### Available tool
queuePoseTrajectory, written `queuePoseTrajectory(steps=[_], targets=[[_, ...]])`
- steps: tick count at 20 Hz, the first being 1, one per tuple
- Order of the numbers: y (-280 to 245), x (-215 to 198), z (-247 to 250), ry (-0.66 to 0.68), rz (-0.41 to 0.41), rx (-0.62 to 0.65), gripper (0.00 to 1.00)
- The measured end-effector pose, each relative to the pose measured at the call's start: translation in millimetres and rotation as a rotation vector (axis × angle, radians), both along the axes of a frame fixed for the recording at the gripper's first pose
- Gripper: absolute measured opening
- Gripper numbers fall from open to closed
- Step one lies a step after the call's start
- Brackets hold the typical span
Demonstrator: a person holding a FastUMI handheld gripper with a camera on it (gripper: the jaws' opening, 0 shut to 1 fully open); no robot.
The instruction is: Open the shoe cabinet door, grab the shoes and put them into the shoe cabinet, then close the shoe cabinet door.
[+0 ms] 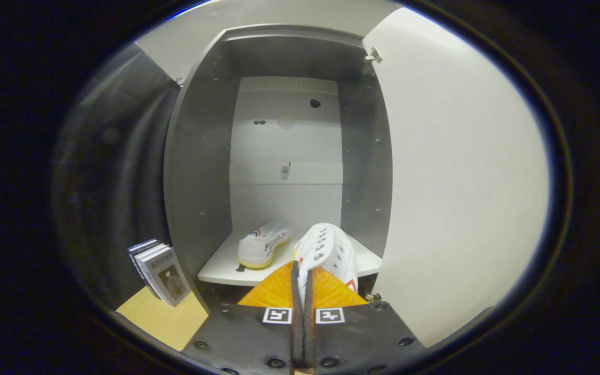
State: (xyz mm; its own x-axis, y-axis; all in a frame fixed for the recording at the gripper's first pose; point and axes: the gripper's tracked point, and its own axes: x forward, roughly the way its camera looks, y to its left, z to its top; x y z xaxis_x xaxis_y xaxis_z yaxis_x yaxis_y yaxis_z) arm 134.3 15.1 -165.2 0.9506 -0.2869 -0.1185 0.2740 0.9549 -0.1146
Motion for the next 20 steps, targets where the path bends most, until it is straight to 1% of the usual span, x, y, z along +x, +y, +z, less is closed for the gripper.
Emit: queuePoseTrajectory(steps=[6,12,15,20], targets=[[-9.6,51.2,11.8,-0.022,-0.022,-0.009,0.02],[-19.9,110.4,16.3,-0.015,-0.019,-0.030,0.02],[-31.1,137.8,14.0,0.007,-0.028,-0.046,0.02],[-48.6,179.7,-5.1,0.060,-0.038,-0.070,0.02]])
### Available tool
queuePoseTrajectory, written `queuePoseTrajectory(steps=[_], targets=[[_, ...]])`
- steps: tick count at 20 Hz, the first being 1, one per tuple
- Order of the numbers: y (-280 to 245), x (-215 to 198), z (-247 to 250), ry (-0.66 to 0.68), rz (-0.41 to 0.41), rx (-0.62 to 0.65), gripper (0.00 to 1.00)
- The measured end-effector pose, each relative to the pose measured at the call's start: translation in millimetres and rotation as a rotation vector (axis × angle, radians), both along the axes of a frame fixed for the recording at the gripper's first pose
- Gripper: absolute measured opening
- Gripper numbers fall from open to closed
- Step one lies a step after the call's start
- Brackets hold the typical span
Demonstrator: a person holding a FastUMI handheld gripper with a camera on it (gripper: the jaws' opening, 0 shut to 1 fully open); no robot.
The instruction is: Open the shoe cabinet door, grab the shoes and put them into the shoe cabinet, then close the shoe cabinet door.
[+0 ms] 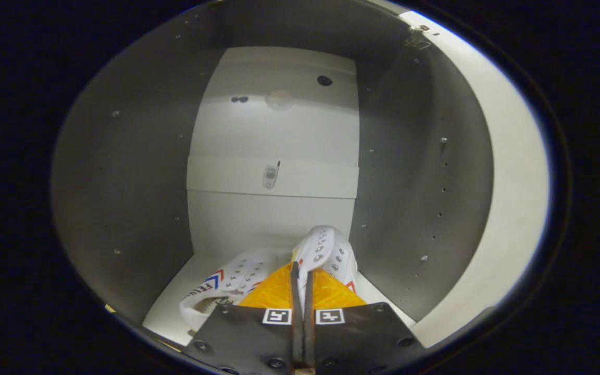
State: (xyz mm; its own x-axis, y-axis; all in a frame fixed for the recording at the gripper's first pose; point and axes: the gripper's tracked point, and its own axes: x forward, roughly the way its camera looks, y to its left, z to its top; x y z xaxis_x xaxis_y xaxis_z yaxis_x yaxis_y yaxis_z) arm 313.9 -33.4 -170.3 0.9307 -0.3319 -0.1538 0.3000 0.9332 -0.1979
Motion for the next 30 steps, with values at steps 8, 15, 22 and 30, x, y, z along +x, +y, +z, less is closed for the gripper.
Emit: queuePoseTrajectory(steps=[8,15,22,30], targets=[[-17.6,34.0,-38.3,0.105,-0.004,-0.020,0.03],[-20.8,39.4,-48.4,0.128,-0.005,-0.014,0.03],[-22.2,38.9,-52.5,0.145,-0.015,0.027,0.29],[-18.3,24.7,-57.6,0.146,-0.030,0.095,0.74]])
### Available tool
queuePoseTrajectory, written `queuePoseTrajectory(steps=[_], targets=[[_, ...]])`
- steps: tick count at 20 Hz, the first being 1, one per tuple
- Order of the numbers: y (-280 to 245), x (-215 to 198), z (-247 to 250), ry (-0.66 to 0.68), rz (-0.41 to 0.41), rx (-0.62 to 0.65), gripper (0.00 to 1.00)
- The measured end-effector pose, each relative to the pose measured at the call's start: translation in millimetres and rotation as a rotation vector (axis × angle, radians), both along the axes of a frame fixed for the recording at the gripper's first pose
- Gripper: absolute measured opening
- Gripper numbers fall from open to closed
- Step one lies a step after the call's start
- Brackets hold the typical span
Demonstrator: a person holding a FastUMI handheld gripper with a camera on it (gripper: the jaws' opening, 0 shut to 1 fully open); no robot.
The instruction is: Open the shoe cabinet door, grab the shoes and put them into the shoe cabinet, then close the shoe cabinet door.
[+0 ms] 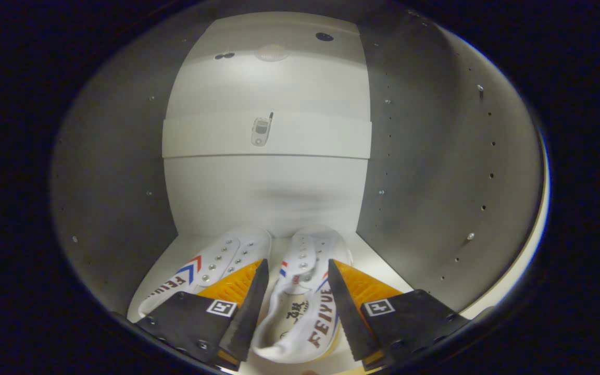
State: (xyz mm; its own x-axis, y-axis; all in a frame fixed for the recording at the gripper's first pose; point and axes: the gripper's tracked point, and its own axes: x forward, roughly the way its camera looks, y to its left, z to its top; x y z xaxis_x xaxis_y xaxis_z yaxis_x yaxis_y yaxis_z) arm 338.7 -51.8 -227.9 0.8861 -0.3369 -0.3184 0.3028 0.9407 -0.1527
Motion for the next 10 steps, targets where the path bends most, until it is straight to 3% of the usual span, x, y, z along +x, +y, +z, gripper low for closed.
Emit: queuePoseTrajectory(steps=[10], targets=[[24.0,-53.4,33.0,-0.083,0.022,0.005,0.76]])
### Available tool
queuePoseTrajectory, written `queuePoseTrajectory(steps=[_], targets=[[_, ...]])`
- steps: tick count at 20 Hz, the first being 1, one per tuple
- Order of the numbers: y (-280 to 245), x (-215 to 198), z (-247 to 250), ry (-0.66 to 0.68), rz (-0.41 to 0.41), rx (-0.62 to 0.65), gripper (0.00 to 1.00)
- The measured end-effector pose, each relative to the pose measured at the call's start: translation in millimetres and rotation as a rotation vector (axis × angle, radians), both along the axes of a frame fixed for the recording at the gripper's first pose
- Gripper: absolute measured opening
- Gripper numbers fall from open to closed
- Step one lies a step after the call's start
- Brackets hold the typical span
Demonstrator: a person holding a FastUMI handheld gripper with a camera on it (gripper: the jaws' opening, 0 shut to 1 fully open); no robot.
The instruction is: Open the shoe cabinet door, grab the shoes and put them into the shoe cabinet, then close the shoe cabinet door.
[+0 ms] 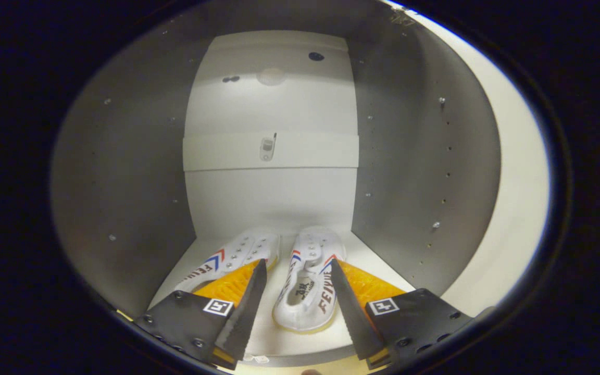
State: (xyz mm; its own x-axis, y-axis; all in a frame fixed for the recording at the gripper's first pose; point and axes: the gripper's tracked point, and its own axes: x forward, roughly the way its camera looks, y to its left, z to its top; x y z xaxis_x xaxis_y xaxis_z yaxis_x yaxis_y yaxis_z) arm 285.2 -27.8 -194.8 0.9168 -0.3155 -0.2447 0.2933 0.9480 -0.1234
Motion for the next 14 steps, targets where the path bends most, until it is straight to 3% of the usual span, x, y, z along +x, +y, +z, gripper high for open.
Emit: queuePoseTrajectory(steps=[10,14], targets=[[10.3,-93.4,87.5,-0.207,0.005,-0.038,0.78],[6.9,-134.8,103.7,-0.211,0.022,-0.038,0.79]])
